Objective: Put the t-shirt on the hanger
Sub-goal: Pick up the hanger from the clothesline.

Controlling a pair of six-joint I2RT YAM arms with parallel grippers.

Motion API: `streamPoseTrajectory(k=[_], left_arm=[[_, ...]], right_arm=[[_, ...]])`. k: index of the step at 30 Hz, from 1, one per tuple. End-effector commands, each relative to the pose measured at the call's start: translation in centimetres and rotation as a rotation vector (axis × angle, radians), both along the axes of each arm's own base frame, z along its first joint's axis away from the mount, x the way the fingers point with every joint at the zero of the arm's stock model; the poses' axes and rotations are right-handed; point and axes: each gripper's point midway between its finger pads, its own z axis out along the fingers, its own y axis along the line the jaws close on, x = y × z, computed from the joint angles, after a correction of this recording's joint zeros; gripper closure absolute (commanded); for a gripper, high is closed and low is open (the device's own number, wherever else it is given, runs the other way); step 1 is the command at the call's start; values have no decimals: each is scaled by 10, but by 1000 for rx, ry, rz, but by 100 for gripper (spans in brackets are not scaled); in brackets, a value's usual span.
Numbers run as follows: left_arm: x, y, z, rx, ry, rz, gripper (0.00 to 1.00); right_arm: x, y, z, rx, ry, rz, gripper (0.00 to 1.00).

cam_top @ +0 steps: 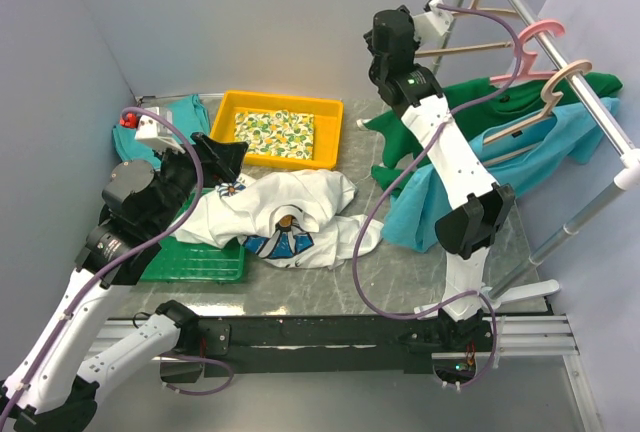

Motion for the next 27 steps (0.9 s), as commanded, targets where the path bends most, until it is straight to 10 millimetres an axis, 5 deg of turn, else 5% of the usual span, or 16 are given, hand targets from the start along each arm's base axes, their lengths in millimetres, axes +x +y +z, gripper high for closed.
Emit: streamPoseTrajectory(k=[1,8,18,27], left_arm=[[-3,8,22,0,-63,23,17],[-2,9,21,5,-60,29,16],[-2,8,21,5,-62,26,17],[-1,9,23,15,-65,29,16]], right_arm=[[-10,-8,35,8,-96,-40,60],[-14,-11,38,-2,-100,-44,79],[-29,-7,49,1,-114,-28,84],[-67,19,53,-27,-136,-20,85]])
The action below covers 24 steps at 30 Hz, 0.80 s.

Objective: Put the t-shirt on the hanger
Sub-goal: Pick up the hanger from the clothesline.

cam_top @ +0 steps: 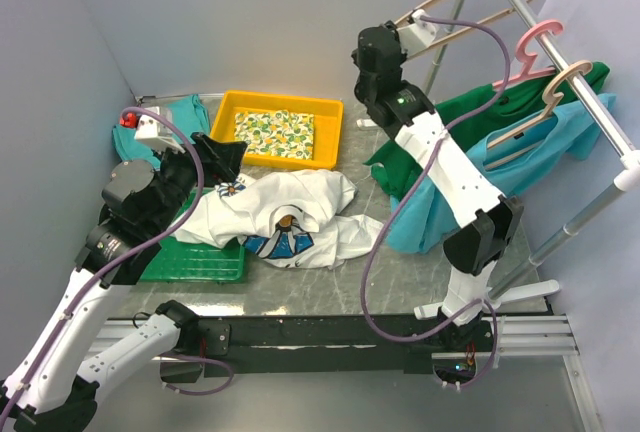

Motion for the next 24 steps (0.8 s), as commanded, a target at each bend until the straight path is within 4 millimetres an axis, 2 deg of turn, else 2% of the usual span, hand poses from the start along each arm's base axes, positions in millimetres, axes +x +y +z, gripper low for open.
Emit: streamPoseTrajectory(k=[1,5,7,8,10,11,13,14,22,23,24], left_arm=[[-3,6,24,-5,-59,14,16],[-4,7,27,-2,-65,16,16],[-5,9,27,2,-67,21,16],[-6,10,30,1,-72,27,16],[-6,13,34,3,-79,41,16],[-7,15,40,-2,-90,48,16],[-7,18,46,-2,-101,57,16],[-7,18,53,-7,-115,58,15],[-4,10,89,-45,-162,29,15],[0,7,89,-39,-151,27,15],[2,7,90,-40,-149,32,14]], right_arm=[[-35,-2,48,47,-116,-32,85],[-50,9,45,64,-113,6,85],[-60,18,48,76,-115,40,85],[-63,23,42,71,-105,55,85],[-75,33,41,83,-103,95,85],[-78,39,29,73,-80,110,85],[-93,47,28,86,-87,137,85],[-96,52,16,70,-67,148,85],[-138,87,-7,70,-40,253,86],[-148,100,-17,43,-24,290,86],[-154,108,-18,40,-29,317,86]])
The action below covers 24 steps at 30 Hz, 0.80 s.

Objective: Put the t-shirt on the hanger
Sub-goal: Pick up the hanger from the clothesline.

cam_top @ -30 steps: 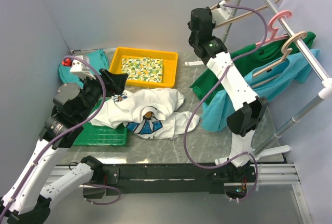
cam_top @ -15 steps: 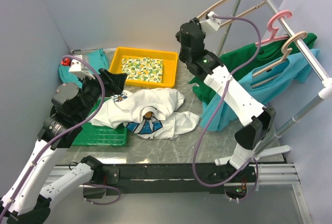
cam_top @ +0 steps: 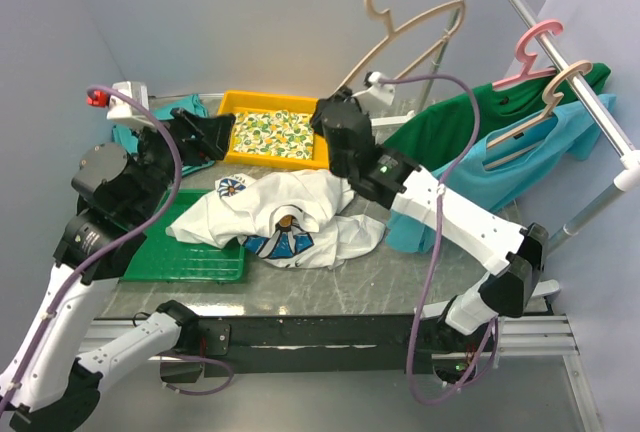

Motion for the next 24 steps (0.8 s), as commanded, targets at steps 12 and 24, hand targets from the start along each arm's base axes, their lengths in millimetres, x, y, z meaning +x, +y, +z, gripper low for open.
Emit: streamPoseTrajectory(k=[12,24], left_arm=[[10,-40,-20,-18,83,-165,17],[54,-57,-84,-59,150,-121,24]], right_arm=[[-120,116,-44,-204,-215,552,87],[-134,140,-59,-241,-210,583,89]])
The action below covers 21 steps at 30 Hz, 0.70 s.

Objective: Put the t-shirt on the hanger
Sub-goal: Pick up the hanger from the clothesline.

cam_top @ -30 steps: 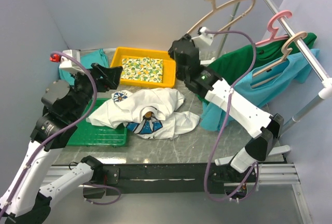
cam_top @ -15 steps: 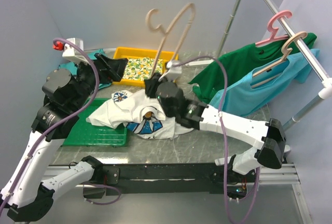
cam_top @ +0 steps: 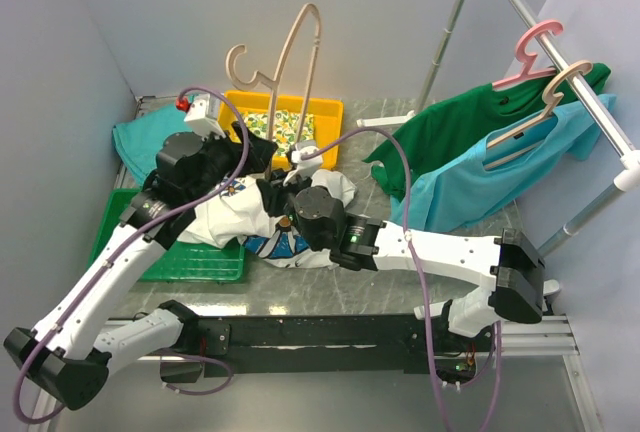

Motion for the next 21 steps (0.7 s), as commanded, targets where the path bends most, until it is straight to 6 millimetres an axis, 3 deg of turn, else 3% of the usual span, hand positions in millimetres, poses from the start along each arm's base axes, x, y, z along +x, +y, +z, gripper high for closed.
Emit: streamPoseTrajectory(k=[1,4,11,12,13,15,16,17,19,20,21], left_arm=[[13,-2,25,-88,-110,30,25],[16,-4,30,-105,-141,30,28],[25,3,24,-106,-170,84,49],[25,4,21,-106,-170,90,55],[25,9,22,-111,-178,116,75],[24,11,22,-104,-183,122,93],[24,14,22,-95,-187,134,99],[23,16,22,-85,-191,138,99],[19,20,21,-66,-201,140,99],[17,23,21,-43,-209,141,99],[14,26,13,-3,-176,141,99]], right_arm=[[-7,13,25,66,-45,14,89],[-12,17,19,54,-39,28,90],[-22,24,17,80,-16,77,90],[-23,25,17,84,-13,84,90],[-25,26,17,93,-6,96,90],[-28,27,13,95,6,111,89],[-29,28,11,101,15,119,89],[-32,30,10,104,22,138,88],[-35,30,6,107,40,154,59],[-38,28,6,104,52,162,34],[-41,26,5,103,66,170,26]])
